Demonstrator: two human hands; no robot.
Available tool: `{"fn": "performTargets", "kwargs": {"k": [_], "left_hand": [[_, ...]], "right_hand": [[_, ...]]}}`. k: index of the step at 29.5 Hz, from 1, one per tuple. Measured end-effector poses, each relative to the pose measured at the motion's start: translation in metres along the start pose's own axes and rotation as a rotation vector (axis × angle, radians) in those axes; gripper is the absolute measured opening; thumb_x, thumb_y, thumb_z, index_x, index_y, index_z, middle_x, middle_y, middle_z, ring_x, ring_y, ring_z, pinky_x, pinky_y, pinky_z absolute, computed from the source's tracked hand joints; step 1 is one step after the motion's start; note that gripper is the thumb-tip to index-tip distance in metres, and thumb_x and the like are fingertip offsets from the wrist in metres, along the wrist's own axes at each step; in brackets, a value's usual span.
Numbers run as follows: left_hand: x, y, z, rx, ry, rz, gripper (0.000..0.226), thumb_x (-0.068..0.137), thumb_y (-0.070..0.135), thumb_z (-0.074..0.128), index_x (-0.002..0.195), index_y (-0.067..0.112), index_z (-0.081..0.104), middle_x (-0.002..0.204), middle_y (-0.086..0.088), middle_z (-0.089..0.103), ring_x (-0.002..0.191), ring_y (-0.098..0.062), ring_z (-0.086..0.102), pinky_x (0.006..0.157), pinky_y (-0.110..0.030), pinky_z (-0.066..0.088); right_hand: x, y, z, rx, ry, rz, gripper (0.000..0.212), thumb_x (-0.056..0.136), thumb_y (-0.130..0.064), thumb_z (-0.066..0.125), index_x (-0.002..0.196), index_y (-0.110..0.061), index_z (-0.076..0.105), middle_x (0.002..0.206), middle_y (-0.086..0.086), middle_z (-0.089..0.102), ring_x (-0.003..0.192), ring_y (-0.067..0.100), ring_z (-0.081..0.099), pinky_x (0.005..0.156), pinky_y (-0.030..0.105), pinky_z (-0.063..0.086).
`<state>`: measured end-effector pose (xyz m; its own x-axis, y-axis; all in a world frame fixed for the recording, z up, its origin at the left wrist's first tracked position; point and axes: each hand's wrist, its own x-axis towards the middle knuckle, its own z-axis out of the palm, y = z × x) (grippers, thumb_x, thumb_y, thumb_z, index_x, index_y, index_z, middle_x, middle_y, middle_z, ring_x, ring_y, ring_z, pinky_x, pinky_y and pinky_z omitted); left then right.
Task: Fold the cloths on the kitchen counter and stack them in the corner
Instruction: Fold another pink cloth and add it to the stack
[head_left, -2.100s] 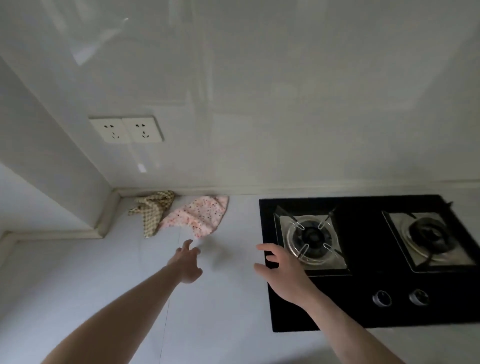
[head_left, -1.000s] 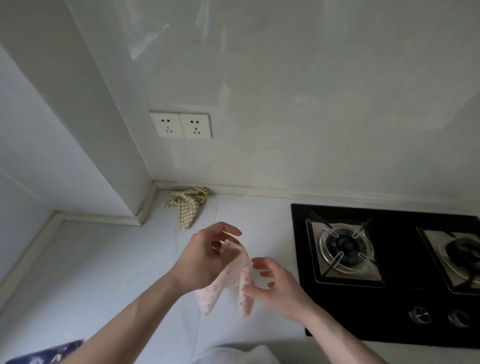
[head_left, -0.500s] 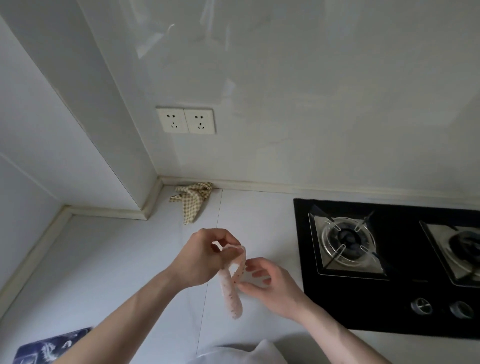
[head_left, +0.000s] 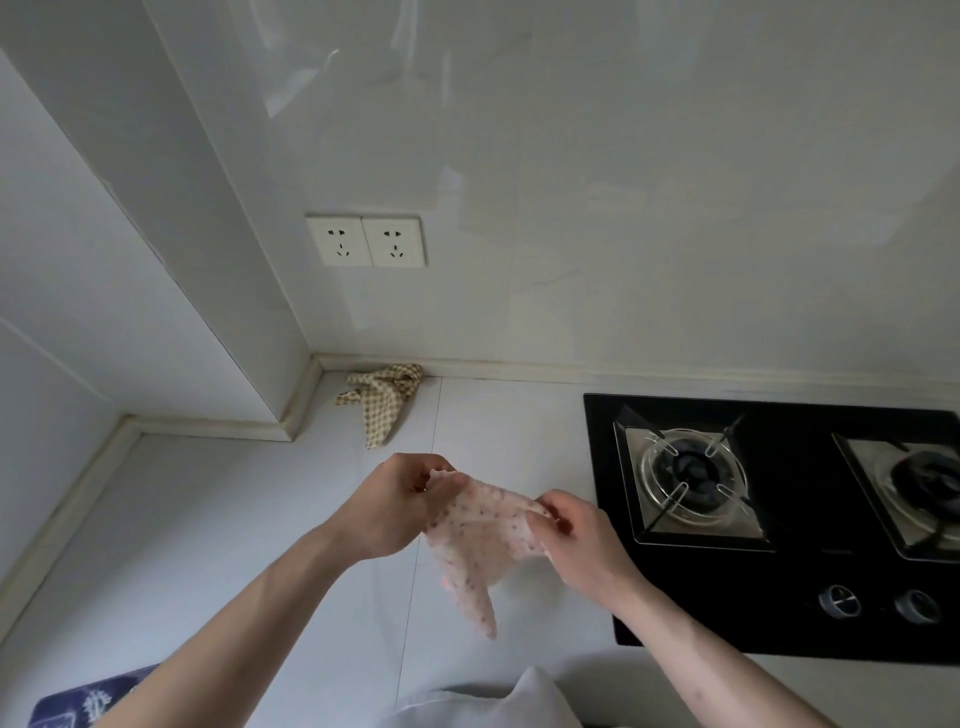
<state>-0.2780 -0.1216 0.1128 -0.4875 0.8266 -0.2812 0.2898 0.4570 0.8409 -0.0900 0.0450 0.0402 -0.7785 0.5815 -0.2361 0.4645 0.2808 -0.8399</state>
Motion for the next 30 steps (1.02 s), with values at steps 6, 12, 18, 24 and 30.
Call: {"fn": "performTargets", "kwargs": {"k": [6, 12, 18, 24, 30], "left_hand": [[0.005, -0.037, 0.001, 0.118, -0.067, -0.126, 0.033, 0.102, 0.040, 0.058, 0.077, 0.021, 0.068, 0.060, 0.007, 0.063, 0.055, -0.006, 0.056, 0.056, -0.021, 0.045], [0.030, -0.056, 0.020, 0.246, -0.015, -0.125, 0.033, 0.103, 0.040, 0.055, 0.084, 0.018, 0.070, 0.081, 0.006, 0.070, 0.076, -0.010, 0.063, 0.064, -0.020, 0.047], [0.062, -0.074, 0.029, 0.325, 0.095, -0.098, 0.027, 0.100, 0.042, 0.058, 0.080, 0.028, 0.069, 0.080, 0.010, 0.067, 0.082, -0.012, 0.063, 0.079, -0.037, 0.055], [0.082, -0.085, 0.030, 0.403, 0.208, -0.169, 0.018, 0.094, 0.048, 0.066, 0.092, 0.035, 0.077, 0.070, 0.012, 0.064, 0.071, -0.008, 0.060, 0.054, -0.025, 0.041], [0.082, -0.100, 0.037, 0.395, 0.297, -0.140, 0.015, 0.093, 0.044, 0.067, 0.095, 0.038, 0.080, 0.089, 0.022, 0.075, 0.085, -0.001, 0.067, 0.067, -0.022, 0.053]], "right_hand": [[0.008, 0.017, -0.021, -0.138, -0.142, 0.075, 0.007, 0.084, -0.022, 0.064, 0.077, -0.026, 0.065, 0.071, -0.007, 0.065, 0.063, 0.001, 0.054, 0.061, 0.017, 0.040], [0.031, 0.040, -0.021, -0.246, -0.151, 0.144, 0.010, 0.093, -0.025, 0.057, 0.099, -0.026, 0.066, 0.087, -0.008, 0.070, 0.071, 0.005, 0.064, 0.060, 0.020, 0.045], [0.052, 0.062, -0.017, -0.319, -0.035, 0.162, 0.011, 0.101, -0.029, 0.057, 0.109, -0.025, 0.062, 0.098, -0.008, 0.070, 0.081, 0.007, 0.067, 0.070, 0.026, 0.054], [0.064, 0.077, -0.020, -0.342, 0.066, 0.158, 0.009, 0.101, -0.022, 0.059, 0.109, -0.022, 0.065, 0.100, -0.008, 0.069, 0.090, 0.011, 0.065, 0.075, 0.027, 0.051], [0.066, 0.085, -0.019, -0.313, 0.140, 0.101, 0.014, 0.102, -0.027, 0.061, 0.100, -0.021, 0.073, 0.084, -0.015, 0.067, 0.077, -0.002, 0.060, 0.061, 0.012, 0.039]]}}
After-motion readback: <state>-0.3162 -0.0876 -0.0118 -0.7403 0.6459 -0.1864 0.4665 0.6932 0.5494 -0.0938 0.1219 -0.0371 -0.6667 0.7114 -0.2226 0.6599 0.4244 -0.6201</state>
